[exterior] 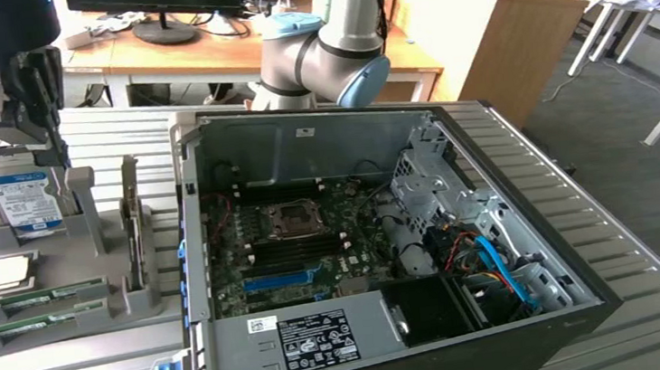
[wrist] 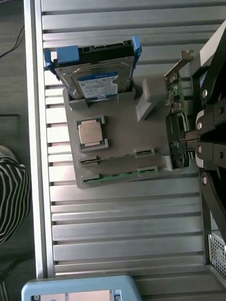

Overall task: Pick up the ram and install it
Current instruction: 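Pick up the ram and move it above insertion slot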

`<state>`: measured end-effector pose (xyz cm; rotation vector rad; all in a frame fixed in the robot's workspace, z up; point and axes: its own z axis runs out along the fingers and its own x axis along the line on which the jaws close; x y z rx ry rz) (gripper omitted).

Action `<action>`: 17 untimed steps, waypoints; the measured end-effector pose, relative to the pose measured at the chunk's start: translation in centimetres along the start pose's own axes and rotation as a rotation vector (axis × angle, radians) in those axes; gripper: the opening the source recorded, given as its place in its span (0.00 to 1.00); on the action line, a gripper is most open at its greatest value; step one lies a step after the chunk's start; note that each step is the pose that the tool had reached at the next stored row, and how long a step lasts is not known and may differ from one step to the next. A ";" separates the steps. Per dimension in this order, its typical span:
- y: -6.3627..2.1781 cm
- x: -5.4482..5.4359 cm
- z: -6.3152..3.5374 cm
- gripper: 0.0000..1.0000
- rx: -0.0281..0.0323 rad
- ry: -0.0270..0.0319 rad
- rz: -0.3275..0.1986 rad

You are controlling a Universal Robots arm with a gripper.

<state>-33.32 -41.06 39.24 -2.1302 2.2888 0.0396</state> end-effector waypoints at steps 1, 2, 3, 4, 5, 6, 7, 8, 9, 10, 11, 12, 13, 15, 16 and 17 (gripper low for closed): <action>0.00 0.0 0.00 0.10 -0.0002 0.0002 -0.008; 0.00 0.0 0.00 0.10 -0.0004 0.0004 -0.015; 0.00 0.0 0.00 0.10 -0.0006 0.0006 -0.022; 0.00 0.0 0.00 0.10 -0.0008 0.0008 -0.030; 0.00 0.0 0.00 0.10 -0.0010 0.0009 -0.037; 0.00 0.0 0.00 0.10 -0.0012 0.0011 -0.044; 0.00 0.0 0.00 0.10 -0.0014 0.0013 -0.051; 0.00 0.0 0.00 0.10 -0.0016 0.0014 -0.058; 0.00 0.0 0.00 0.10 -0.0018 0.0016 -0.066; 0.00 0.0 0.00 0.10 -0.0019 0.0017 -0.073; 0.00 0.0 0.00 0.10 -0.0021 0.0018 -0.079; 0.00 0.0 0.00 0.10 -0.0023 0.0018 -0.087; 0.00 0.0 0.00 0.10 -0.0026 0.0019 -0.094; 0.00 0.0 0.00 0.10 -0.0027 0.0019 -0.099; 0.00 0.0 0.00 0.10 -0.0027 0.0019 -0.099; 0.00 0.0 0.00 0.10 -0.0027 0.0019 -0.099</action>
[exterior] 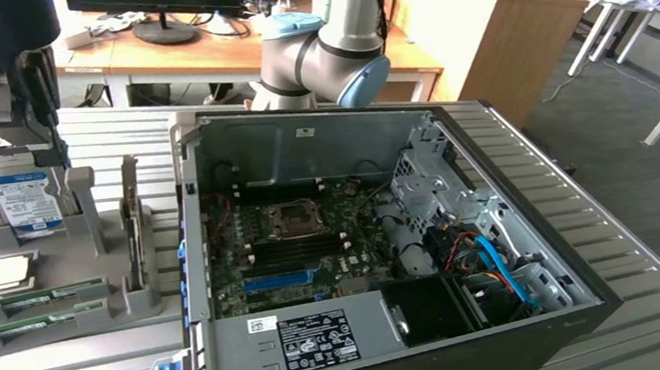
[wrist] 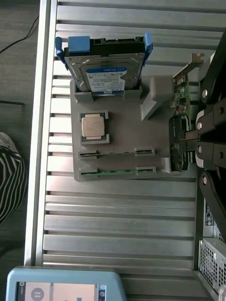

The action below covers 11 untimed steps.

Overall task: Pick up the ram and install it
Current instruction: 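Pick up the ram and move it above insertion slot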

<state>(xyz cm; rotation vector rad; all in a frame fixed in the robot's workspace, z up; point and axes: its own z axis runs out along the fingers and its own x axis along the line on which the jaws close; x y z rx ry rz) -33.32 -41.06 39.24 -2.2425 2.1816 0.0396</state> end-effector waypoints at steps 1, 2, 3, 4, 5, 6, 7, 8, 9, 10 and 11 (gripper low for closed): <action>0.00 0.0 0.00 0.10 0.0000 0.0000 0.000; 0.00 0.0 0.00 0.10 0.0000 0.0000 0.000; 0.00 0.0 0.00 0.10 0.0001 0.0000 0.000; 0.00 0.0 0.00 0.10 0.0000 0.0000 0.000; 0.00 0.0 0.00 0.10 0.0000 0.0000 0.000; 0.00 0.0 0.00 0.10 0.0000 0.0000 0.000; 0.00 0.0 0.00 0.11 0.0001 0.0000 0.000; 0.00 0.0 0.00 0.16 0.0000 0.0000 0.000; 0.00 0.0 0.01 0.16 0.0001 0.0000 0.000; 0.00 0.0 0.00 0.23 0.0001 0.0000 0.000; 0.00 0.0 0.00 0.23 0.0001 0.0000 0.000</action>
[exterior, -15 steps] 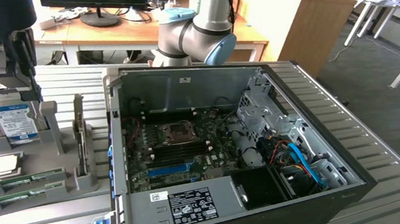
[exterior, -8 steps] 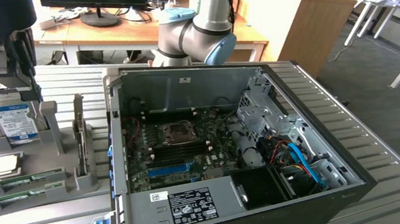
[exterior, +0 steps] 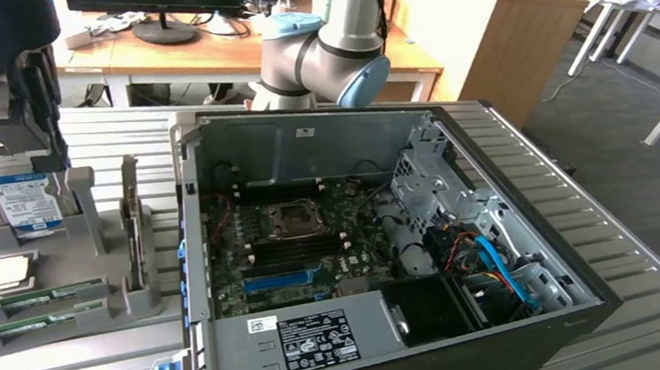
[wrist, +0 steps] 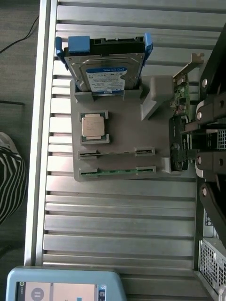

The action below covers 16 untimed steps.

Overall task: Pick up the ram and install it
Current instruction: 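Pick up the ram and move it above insertion slot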

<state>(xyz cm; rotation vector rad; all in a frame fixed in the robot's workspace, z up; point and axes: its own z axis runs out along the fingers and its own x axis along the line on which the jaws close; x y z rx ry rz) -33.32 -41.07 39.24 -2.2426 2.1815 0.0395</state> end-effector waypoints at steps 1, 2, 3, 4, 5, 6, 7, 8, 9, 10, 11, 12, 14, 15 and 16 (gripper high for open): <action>0.00 0.0 0.00 0.29 -0.0001 0.0000 0.000; 0.00 0.0 0.00 0.29 0.0000 0.0000 0.000; 0.00 0.0 0.00 0.36 0.0000 0.0000 0.000; 0.00 0.0 0.00 0.36 0.0000 0.0000 0.000; 0.00 0.0 0.00 0.36 0.0000 0.0000 0.000; 0.00 0.0 0.00 0.36 0.0000 0.0000 0.000; 0.00 0.0 0.00 0.36 0.0000 0.0000 0.000; 0.00 0.0 0.00 0.36 0.0000 0.0000 0.001; 0.01 0.0 0.02 0.36 0.0000 0.0000 0.004; 0.01 0.0 0.04 0.36 0.0002 0.0002 0.012; 0.00 0.0 0.08 0.36 0.0006 0.0003 0.024; 0.00 0.0 0.11 0.36 0.0010 0.0006 0.039; 0.02 0.0 0.16 0.36 0.0015 0.0007 0.066; 0.03 0.0 0.18 0.36 0.0018 0.0006 0.077; 0.03 0.0 0.20 0.36 0.0022 0.0005 0.087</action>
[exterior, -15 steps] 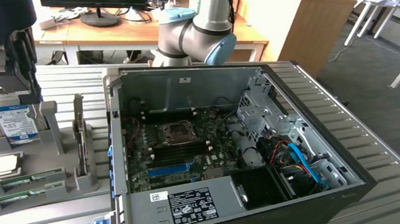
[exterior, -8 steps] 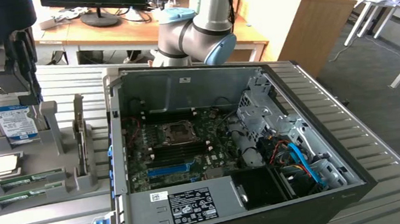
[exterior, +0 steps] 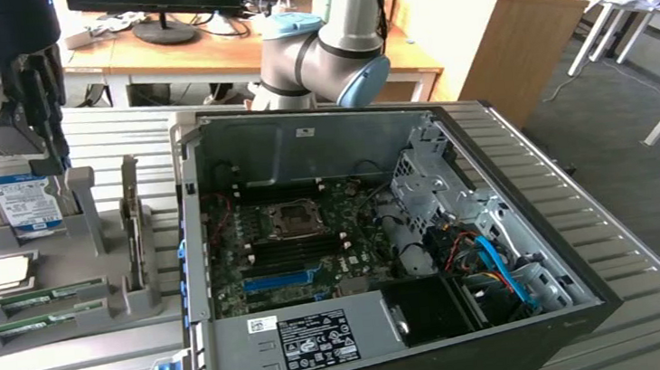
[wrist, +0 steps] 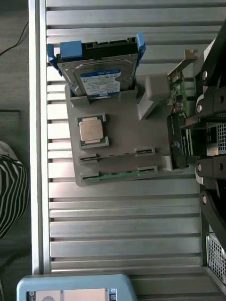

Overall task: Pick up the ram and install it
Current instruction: 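Pick up the ram and move it above insertion slot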

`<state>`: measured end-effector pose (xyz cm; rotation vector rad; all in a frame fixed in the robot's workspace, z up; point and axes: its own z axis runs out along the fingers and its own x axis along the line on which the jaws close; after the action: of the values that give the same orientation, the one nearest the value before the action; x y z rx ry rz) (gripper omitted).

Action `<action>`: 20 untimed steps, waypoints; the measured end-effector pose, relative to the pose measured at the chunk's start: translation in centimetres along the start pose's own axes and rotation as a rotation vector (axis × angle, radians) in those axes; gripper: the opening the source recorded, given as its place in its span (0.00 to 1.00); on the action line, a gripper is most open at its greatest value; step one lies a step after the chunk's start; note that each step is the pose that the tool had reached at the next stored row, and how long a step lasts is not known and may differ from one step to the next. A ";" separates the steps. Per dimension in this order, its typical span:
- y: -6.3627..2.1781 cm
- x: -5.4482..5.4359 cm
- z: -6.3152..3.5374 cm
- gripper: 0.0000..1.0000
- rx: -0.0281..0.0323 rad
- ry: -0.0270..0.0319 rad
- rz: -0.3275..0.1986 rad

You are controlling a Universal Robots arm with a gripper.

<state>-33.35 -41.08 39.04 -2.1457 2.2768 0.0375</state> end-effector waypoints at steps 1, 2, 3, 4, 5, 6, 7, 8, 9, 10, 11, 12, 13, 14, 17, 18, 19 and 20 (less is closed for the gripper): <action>0.00 0.0 0.00 0.36 0.0001 0.0000 0.002; 0.00 0.0 0.01 0.36 0.0001 0.0000 0.003; 0.00 0.0 0.01 0.36 0.0002 0.0000 0.003; 0.00 0.0 0.01 0.36 0.0002 -0.0001 0.003; 0.00 0.0 0.01 0.36 0.0002 -0.0001 0.003; 0.01 0.0 0.01 0.36 0.0002 -0.0001 0.003; 0.03 0.0 0.02 0.36 0.0004 -0.0002 0.003; 0.07 0.0 0.03 0.36 0.0005 -0.0003 0.003; 0.11 0.0 0.03 0.36 0.0004 -0.0002 0.003; 0.13 0.0 0.04 0.36 0.0003 -0.0001 0.003; 0.17 0.1 0.05 0.36 0.0003 -0.0002 0.003; 0.21 0.1 0.06 0.36 0.0003 -0.0001 0.003; 0.25 0.1 0.07 0.36 0.0002 -0.0001 0.003; 0.30 0.2 0.08 0.36 0.0003 -0.0001 0.003; 0.47 0.2 0.13 0.36 0.0004 0.0000 0.003; 0.53 0.2 0.15 0.36 0.0005 -0.0001 0.003; 0.57 0.2 0.16 0.36 0.0005 -0.0001 0.003; 0.59 0.2 0.18 0.36 0.0004 0.0000 0.002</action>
<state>-33.95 -41.25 38.86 -2.1427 2.2792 0.0370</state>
